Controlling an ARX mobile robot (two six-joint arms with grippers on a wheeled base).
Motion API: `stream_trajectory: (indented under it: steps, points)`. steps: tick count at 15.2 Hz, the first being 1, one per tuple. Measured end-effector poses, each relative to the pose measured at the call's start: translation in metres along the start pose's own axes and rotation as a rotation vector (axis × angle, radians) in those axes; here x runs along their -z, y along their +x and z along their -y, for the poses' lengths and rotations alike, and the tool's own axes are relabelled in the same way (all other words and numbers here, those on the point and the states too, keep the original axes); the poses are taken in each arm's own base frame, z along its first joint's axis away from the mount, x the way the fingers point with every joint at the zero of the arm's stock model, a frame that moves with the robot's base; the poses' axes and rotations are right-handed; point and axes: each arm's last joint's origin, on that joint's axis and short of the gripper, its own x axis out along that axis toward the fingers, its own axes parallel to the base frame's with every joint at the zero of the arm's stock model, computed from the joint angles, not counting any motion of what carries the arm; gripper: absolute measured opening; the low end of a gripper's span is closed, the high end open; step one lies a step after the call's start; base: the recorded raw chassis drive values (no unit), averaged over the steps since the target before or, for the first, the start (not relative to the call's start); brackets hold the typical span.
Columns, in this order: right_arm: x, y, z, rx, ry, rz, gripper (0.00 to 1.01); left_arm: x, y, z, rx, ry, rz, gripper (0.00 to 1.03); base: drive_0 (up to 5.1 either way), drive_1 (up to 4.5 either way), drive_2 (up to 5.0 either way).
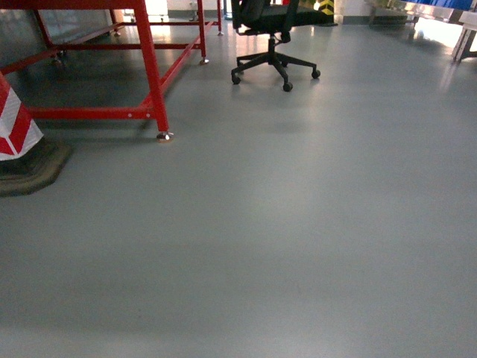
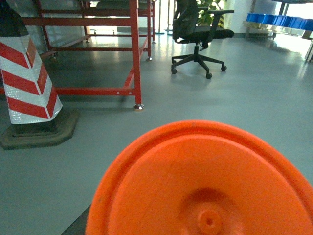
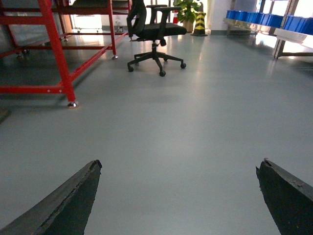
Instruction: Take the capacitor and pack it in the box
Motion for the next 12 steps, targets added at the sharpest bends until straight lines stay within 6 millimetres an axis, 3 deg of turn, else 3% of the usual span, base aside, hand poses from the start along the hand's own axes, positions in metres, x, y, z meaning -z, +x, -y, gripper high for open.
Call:
stream_trajectory:
  steps: [12]
  points:
    - [-0.0004, 0.0000, 0.0000, 0.000, 0.000, 0.004, 0.98, 0.0001, 0.0000, 0.0000, 0.000, 0.000, -0.001, 0.43, -5.0, 2.42, 2.4]
